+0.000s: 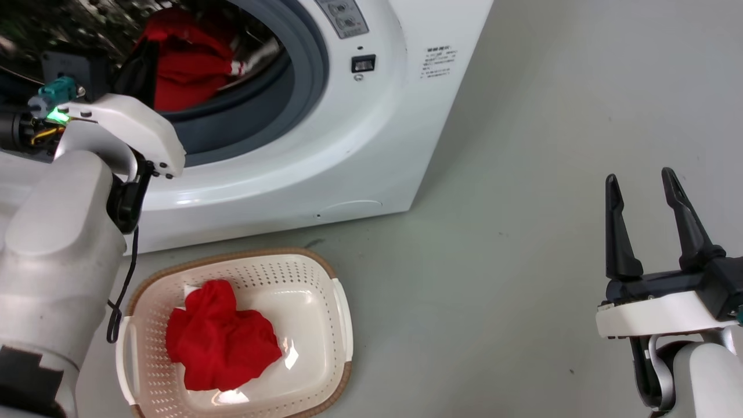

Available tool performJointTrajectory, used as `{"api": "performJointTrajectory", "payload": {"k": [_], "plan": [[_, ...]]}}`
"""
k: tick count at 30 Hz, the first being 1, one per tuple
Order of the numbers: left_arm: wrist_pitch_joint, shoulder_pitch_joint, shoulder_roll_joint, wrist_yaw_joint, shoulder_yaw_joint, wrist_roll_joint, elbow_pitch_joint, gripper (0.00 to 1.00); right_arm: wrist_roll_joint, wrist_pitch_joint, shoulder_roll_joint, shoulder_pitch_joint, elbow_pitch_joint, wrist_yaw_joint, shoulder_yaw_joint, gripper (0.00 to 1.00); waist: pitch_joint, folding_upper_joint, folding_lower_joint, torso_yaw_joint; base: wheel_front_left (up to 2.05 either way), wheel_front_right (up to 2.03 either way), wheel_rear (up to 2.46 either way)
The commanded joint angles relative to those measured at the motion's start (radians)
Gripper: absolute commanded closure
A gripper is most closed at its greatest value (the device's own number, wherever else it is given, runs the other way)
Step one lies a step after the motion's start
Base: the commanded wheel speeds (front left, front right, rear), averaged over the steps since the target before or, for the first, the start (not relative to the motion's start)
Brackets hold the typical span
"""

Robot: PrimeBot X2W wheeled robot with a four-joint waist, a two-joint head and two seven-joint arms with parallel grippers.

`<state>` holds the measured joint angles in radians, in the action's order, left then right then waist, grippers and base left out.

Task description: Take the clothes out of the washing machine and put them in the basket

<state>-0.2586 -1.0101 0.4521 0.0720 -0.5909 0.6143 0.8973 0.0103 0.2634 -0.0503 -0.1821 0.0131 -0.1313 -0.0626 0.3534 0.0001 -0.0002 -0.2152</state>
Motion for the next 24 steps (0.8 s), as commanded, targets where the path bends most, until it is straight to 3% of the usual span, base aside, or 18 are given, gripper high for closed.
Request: {"api": "performJointTrajectory", "payload": {"k": [1,4,14,24], "plan": [[-0.007,0.04,0.006,-0.025,0.029,-0.004,-0.072,1.0,-0.007,0.002,0.0,0.013,0.004,0.001,-0.006,0.0,-0.033,-0.0001,0.0002,0.023,0.0,0.0,0.0],[-0.008,0.087,0.017,-0.053,0.056,-0.028,-0.176,1.0,-0.012,0.002,0.0,0.019,0.006,0.001,-0.008,0.0,-0.048,-0.0001,0.0002,0.032,0.0,0.0,0.0],[-0.008,0.39,0.033,-0.182,0.211,-0.146,-0.729,1.0,-0.024,0.002,0.0,0.043,0.021,0.001,-0.014,0.0,-0.117,-0.0001,0.0002,0.067,0.0,0.0,0.0],[-0.007,0.587,0.027,-0.194,0.258,-0.148,-0.977,1.0,-0.019,0.002,0.0,0.055,0.033,0.001,-0.016,0.0,-0.144,-0.0001,0.0002,0.09,0.0,0.0,0.0]]}}
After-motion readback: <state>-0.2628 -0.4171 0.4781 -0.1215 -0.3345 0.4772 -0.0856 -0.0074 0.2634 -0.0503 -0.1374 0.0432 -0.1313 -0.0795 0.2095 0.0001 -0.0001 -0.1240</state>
